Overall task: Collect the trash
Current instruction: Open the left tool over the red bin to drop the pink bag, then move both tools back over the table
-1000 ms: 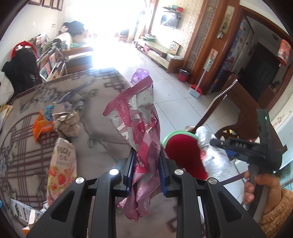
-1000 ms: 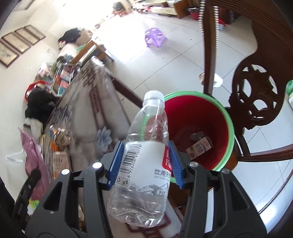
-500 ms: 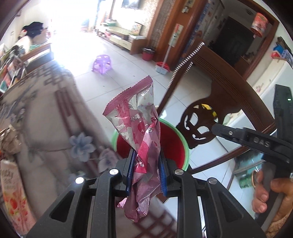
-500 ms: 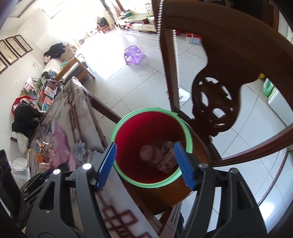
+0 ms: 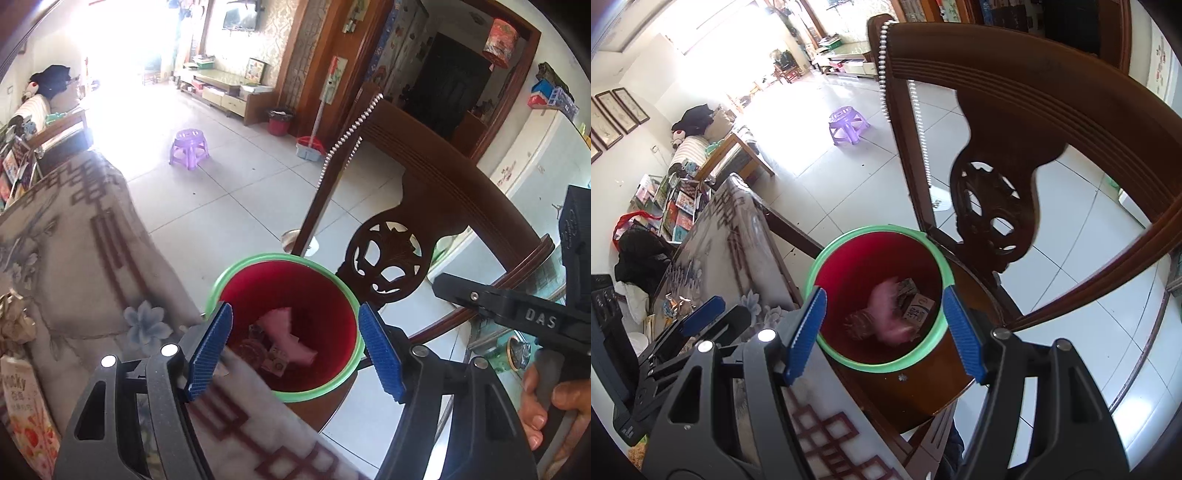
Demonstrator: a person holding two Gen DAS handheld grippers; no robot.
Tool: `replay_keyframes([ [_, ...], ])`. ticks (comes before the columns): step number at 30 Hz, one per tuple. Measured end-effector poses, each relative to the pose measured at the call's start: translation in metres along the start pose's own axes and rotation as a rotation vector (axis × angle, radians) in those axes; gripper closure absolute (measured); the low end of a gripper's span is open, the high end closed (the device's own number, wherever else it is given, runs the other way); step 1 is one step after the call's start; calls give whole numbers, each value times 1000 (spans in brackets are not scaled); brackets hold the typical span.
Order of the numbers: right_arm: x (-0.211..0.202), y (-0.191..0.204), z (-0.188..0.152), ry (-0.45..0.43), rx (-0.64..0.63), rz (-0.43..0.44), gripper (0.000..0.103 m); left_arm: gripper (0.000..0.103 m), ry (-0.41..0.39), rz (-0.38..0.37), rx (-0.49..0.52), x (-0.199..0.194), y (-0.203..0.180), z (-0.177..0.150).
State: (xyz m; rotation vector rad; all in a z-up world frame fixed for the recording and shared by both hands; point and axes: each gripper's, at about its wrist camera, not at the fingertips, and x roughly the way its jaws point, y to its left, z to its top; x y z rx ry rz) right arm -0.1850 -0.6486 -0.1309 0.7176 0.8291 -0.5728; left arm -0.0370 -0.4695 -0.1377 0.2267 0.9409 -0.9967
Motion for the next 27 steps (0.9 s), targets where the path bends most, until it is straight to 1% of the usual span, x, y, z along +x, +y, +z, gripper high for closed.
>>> replay_keyframes([
  [6,9,49,1,9,-101,55,38,34,-59,70,-102,-47,39,-14],
  [12,19,105,-11,26,-222,115,37,34,-130,181,-197,-103,81,-42],
  [16,25,146,-27,52,-293,157,37,33,-172,242,-250,-141,106,-66],
  [20,21,182,-50,57,-351,183,36,32,-203,279,-300,-174,135,-93],
  [22,17,198,-62,52,-377,183,34,32,-198,292,-324,-185,152,-106],
  [27,12,237,-100,73,-422,190,33,32,-186,326,-393,-214,193,-143],
])
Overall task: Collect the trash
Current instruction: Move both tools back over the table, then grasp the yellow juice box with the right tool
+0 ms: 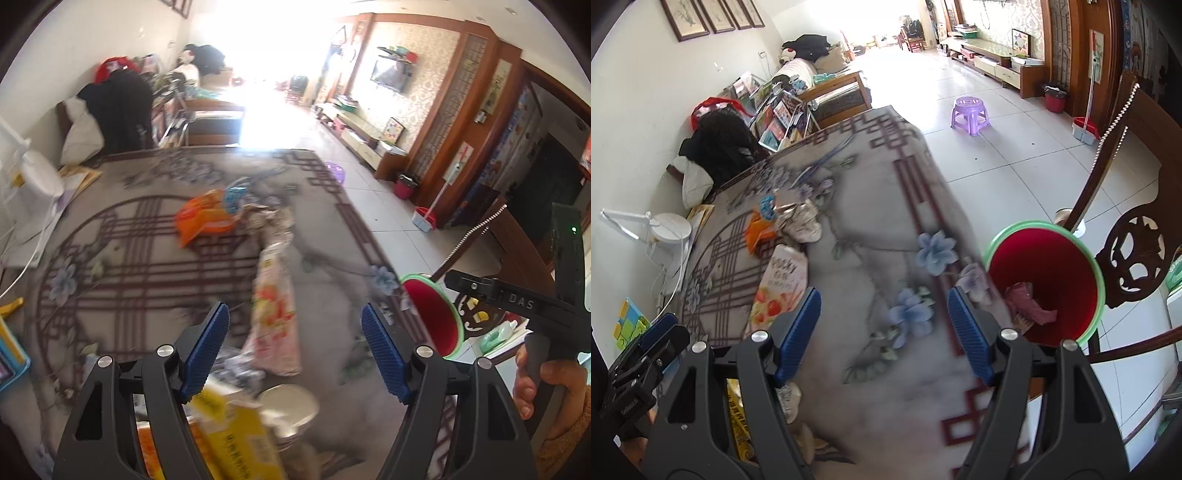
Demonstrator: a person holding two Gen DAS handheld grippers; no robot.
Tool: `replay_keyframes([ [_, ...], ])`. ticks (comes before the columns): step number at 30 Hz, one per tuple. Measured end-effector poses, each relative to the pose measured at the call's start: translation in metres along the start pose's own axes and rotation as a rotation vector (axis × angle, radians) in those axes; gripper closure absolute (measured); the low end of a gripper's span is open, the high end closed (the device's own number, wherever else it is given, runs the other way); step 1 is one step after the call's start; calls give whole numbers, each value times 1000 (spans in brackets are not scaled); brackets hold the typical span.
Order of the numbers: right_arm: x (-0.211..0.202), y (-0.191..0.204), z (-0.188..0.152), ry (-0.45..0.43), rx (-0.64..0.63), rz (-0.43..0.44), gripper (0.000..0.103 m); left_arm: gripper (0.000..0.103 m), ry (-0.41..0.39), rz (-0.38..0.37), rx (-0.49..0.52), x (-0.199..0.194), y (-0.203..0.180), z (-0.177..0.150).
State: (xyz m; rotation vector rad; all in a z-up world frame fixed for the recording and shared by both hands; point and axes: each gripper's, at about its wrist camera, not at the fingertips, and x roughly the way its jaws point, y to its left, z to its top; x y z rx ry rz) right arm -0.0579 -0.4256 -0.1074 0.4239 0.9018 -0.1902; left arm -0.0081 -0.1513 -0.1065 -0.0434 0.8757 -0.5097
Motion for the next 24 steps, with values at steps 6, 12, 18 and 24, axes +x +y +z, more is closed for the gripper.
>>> replay_keyframes([
  [6,4,52,-26,39,-38,30,33,32,10,67,-64,-18,70,-12],
  [12,8,106,-61,98,-117,95,34,32,15,112,-167,-25,120,-21],
  [18,23,174,-116,238,-274,229,50,32,26,163,-232,-30,157,-33],
  [24,57,213,-161,426,-338,237,53,32,46,172,-242,-34,173,-47],
])
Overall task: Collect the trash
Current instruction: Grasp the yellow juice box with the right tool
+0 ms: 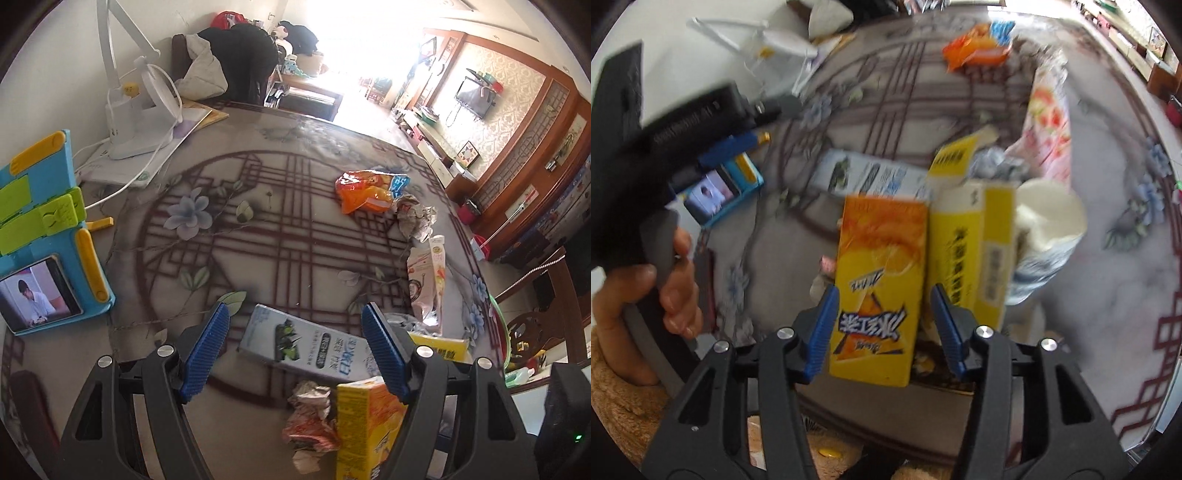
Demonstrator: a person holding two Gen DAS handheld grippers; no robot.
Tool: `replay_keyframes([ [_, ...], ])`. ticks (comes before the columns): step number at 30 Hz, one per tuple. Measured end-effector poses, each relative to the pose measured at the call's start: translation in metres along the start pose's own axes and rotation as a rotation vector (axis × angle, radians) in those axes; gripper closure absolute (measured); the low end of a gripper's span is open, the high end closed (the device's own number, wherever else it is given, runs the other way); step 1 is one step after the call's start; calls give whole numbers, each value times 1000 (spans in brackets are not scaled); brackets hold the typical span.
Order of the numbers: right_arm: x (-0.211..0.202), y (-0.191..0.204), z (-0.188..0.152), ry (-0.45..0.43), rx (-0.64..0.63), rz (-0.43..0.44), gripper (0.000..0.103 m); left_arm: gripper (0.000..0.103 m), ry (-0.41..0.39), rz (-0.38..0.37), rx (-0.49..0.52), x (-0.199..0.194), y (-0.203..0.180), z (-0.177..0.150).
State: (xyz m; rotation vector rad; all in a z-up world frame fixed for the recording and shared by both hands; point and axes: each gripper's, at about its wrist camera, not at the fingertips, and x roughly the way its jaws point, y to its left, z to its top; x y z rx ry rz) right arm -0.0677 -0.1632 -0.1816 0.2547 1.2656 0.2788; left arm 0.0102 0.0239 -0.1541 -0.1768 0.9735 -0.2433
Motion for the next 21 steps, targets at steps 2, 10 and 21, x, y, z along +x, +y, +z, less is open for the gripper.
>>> replay_keyframes([
  [2,10,4,-1,27,6,-5,52,32,4,3,-1,-2,6,-4],
  [10,37,17,-4,97,3,-21,39,32,7,17,-45,-6,30,-8],
  [21,-1,23,8,-66,-5,9,68,32,25,7,-23,-11,39,-16],
])
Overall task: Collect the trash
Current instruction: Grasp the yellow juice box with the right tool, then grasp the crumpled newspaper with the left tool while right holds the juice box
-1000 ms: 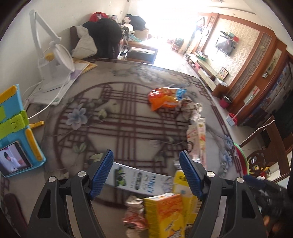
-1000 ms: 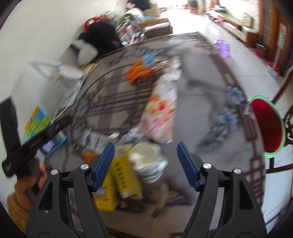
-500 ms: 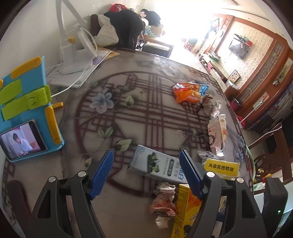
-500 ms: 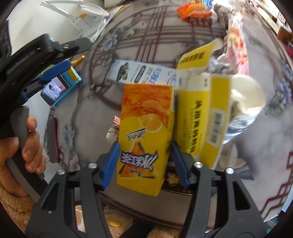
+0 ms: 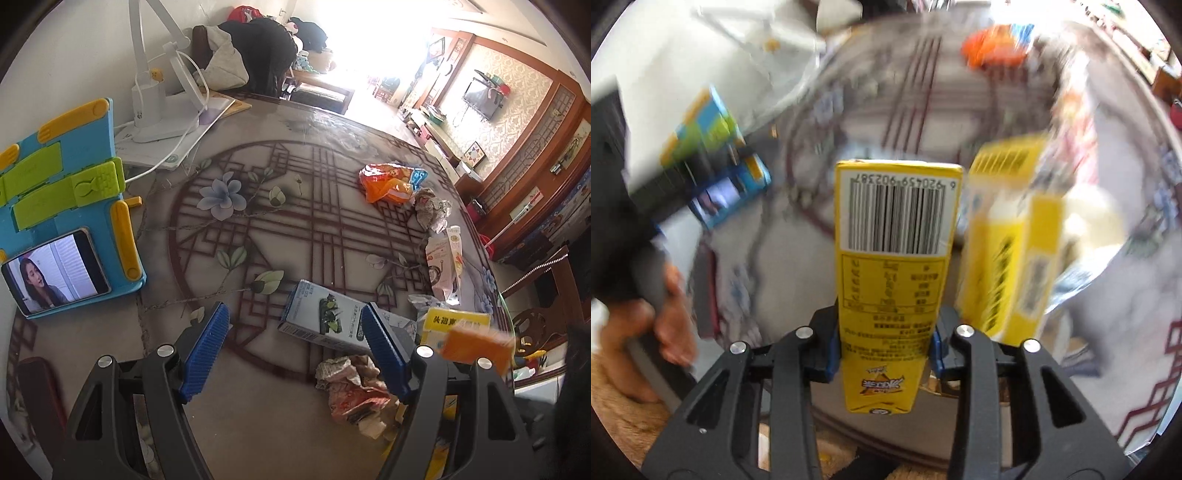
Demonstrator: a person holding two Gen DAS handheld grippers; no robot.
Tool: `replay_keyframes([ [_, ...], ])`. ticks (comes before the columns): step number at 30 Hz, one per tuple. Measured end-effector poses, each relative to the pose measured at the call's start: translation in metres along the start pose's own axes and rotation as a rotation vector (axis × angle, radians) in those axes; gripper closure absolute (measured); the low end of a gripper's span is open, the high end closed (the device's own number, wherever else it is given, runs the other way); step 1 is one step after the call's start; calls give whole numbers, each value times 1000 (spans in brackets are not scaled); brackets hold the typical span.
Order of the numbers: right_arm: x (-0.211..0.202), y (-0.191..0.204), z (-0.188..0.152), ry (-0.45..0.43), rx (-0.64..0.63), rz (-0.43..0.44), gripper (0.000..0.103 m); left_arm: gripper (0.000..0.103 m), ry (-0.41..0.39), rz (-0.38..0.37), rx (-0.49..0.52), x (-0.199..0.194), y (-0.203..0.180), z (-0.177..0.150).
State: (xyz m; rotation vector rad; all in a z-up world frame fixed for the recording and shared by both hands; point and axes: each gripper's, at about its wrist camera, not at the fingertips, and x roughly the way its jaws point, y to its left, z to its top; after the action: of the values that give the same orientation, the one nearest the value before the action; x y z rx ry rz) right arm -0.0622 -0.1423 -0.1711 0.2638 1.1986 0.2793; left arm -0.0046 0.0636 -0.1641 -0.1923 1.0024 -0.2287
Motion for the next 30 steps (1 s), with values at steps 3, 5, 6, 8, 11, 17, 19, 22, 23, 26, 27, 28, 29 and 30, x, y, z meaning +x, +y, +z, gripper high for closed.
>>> replay_keyframes([
  [3,-29,-8,9,-106,27,-9,68,33,40,-16,14,5,-1,-9],
  [5,-44,-17,14,-159,50,-29,68,33,97,-39,23,13,-7,-20],
  [6,-48,-21,16,-174,63,-38,68,33,124,-57,32,17,-12,-26],
  [8,-54,-29,21,-191,88,-48,68,33,160,-79,57,25,-22,-36],
  [11,-60,-35,25,-213,108,-56,68,33,203,-81,96,41,-34,-45],
  [17,-65,-36,28,-231,113,-60,67,36,281,-135,30,69,-41,-52],
  [19,-67,-38,30,-234,113,-60,67,37,301,-140,22,75,-45,-56],
  [22,-73,-41,29,-242,113,-59,67,52,335,-122,24,86,-48,-65],
  [23,-74,-41,29,-243,111,-59,67,55,348,-124,12,89,-48,-67],
  [26,-76,-42,28,-244,106,-57,67,65,337,-132,5,85,-47,-68],
  [27,-77,-42,27,-244,104,-57,67,66,324,-132,-1,81,-46,-67],
  [28,-77,-42,27,-244,102,-56,67,67,305,-129,-7,76,-44,-66],
  [29,-78,-43,27,-246,102,-56,67,67,286,-125,-12,70,-42,-64],
  [30,-80,-44,26,-248,101,-55,67,67,254,-116,-18,62,-40,-60],
])
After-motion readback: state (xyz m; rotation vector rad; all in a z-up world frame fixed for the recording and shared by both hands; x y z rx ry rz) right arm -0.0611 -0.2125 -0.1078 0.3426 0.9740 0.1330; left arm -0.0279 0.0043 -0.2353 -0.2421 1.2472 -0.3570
